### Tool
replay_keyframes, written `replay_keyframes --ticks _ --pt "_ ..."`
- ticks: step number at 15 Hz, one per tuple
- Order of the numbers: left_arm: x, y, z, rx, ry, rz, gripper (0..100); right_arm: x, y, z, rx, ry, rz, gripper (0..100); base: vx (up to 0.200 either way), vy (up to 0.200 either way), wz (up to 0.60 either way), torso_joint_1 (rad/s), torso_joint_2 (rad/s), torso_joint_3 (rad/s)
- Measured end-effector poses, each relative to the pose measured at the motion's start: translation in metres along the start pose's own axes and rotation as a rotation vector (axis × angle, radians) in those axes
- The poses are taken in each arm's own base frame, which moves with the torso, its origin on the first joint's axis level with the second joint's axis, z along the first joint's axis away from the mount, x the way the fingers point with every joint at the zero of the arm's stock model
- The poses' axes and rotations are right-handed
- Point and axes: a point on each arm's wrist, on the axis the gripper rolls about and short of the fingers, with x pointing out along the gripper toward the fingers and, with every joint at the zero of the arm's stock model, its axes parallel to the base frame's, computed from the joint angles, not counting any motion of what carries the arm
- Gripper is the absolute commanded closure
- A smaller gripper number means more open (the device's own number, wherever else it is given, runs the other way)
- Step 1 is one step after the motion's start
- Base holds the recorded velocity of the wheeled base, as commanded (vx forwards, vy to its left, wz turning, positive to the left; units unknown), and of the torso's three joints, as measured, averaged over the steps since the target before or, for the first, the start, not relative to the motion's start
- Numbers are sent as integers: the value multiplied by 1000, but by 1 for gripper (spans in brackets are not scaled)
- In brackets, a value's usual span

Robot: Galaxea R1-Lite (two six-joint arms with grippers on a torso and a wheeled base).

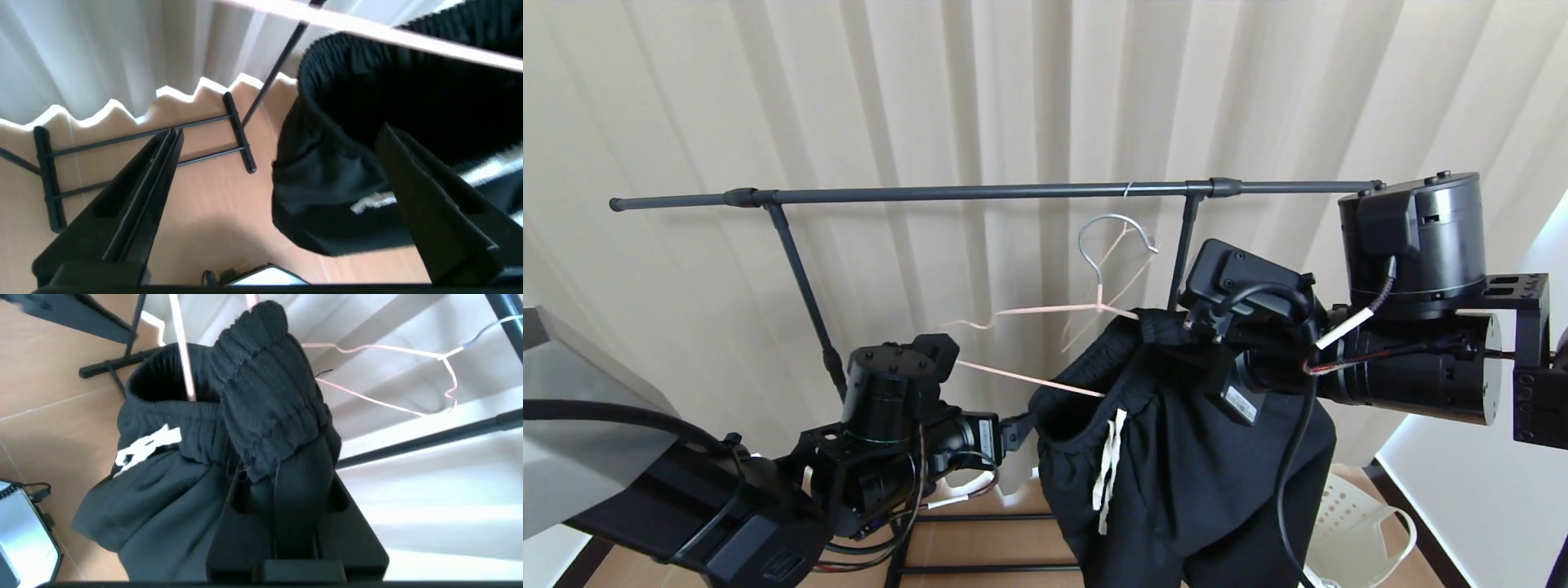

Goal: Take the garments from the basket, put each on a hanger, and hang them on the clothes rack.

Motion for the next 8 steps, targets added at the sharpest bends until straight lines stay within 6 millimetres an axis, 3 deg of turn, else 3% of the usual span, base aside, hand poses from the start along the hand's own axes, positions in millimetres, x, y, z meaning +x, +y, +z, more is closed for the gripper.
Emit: replay_keyframes --ticks 8 --pt "12 -1 -6 -12 18 18 0 -16 13 13 -28 -62 28 100 0 0 0 0 0 0"
